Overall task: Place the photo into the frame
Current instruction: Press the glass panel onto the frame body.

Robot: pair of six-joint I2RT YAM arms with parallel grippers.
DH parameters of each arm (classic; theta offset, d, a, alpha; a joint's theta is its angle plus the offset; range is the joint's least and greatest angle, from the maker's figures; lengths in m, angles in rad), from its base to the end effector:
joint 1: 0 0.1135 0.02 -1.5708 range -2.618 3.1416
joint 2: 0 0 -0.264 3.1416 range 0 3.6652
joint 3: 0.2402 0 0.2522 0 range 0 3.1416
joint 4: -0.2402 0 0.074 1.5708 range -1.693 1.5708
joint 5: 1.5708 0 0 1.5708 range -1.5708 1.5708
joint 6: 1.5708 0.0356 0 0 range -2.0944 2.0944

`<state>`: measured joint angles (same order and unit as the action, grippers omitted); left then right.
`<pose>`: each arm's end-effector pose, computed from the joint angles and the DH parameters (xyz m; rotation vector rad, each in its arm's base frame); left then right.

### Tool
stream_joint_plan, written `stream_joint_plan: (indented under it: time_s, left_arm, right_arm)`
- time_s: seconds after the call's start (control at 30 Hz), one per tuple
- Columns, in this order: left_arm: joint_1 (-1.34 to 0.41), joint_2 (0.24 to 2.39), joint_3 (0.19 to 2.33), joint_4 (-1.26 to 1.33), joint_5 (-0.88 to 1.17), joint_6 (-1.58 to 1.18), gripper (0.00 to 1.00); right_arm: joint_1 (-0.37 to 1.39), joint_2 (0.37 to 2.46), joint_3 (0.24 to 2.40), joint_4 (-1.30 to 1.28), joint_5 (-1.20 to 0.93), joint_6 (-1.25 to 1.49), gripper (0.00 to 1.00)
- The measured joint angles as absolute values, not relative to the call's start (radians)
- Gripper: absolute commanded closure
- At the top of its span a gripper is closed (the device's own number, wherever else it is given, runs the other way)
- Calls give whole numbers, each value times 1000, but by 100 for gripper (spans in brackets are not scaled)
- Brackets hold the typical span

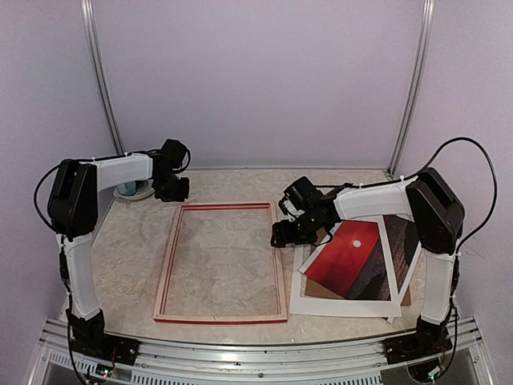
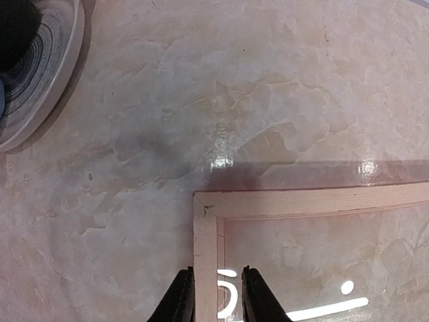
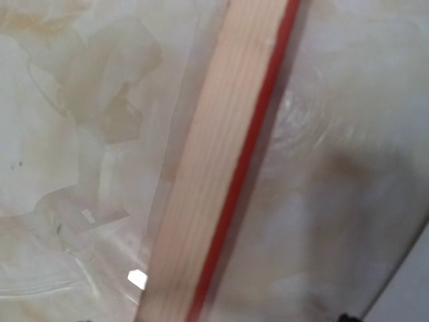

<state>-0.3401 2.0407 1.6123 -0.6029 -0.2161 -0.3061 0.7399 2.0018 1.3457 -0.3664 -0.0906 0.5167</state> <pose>0.4203 -0.1406 0.2084 -0.0333 2.5647 0.0386 0.3066 0.2842 0.1581 -0.3346 2.6775 0.5449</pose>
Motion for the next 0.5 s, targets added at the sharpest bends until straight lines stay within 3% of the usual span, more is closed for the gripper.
stream_joint_plan:
  time_s: [0.5]
  left_arm:
    - [-337,2157,1605,-629,-278,-298,76]
  right_arm:
    - [741,2005,1343,-346,-86,518,22]
